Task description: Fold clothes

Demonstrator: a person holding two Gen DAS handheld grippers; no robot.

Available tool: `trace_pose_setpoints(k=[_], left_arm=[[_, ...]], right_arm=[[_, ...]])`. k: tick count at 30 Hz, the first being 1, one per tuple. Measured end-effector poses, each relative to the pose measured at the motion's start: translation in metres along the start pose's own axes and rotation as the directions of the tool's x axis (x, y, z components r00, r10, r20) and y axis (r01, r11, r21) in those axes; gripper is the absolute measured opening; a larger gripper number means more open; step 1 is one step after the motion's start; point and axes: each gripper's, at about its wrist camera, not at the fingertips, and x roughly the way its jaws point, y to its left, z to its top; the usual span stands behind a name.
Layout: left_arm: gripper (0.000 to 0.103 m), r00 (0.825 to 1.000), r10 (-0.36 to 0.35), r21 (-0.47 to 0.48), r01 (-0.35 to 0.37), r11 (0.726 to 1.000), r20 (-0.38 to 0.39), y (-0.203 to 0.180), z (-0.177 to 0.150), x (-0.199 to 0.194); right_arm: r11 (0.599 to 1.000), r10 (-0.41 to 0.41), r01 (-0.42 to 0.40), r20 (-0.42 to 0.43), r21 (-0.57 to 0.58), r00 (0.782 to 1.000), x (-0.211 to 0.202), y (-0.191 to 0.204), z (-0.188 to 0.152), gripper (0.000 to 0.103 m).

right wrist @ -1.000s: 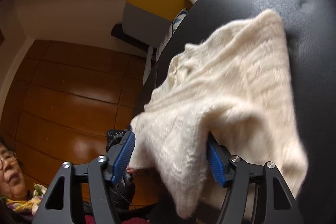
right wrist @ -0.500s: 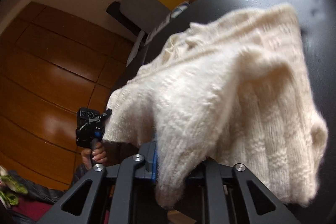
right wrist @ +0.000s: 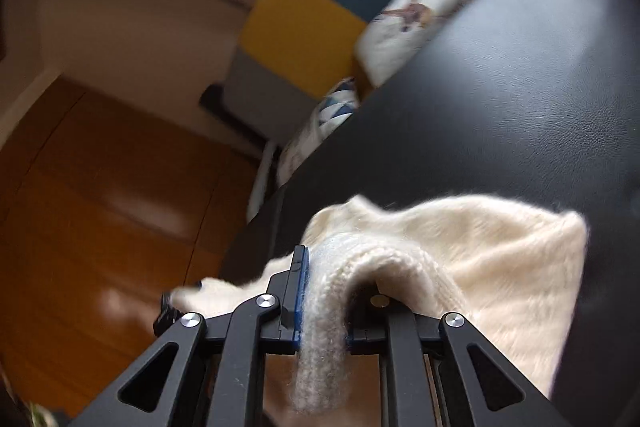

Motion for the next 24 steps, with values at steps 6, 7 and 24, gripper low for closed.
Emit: trace_pose_setpoints(k=[6,7,24], left_arm=[[0.025,0.998,0.033,-0.034,-0.031,0.999,0.047,0.012,0.002,-0.021],[0.026,0.996,0.069,0.011,-0.07,0.998,0.052,0.009,-0.004,-0.028],[0.011,0.911,0.412,0.437,-0.377,0.816,0.016,-0.022,-0.067,-0.015]], right_arm=[[0.99,0.063,-0.065,0.016,0.122,0.998,-0.004,-0.025,0.005,0.032],[0.992,0.073,-0.076,0.028,0.099,0.997,-0.012,-0.02,0.003,0.049],[0.778,-0.497,0.442,-0.009,-0.446,0.868,-0.021,0.015,-0.067,0.044]])
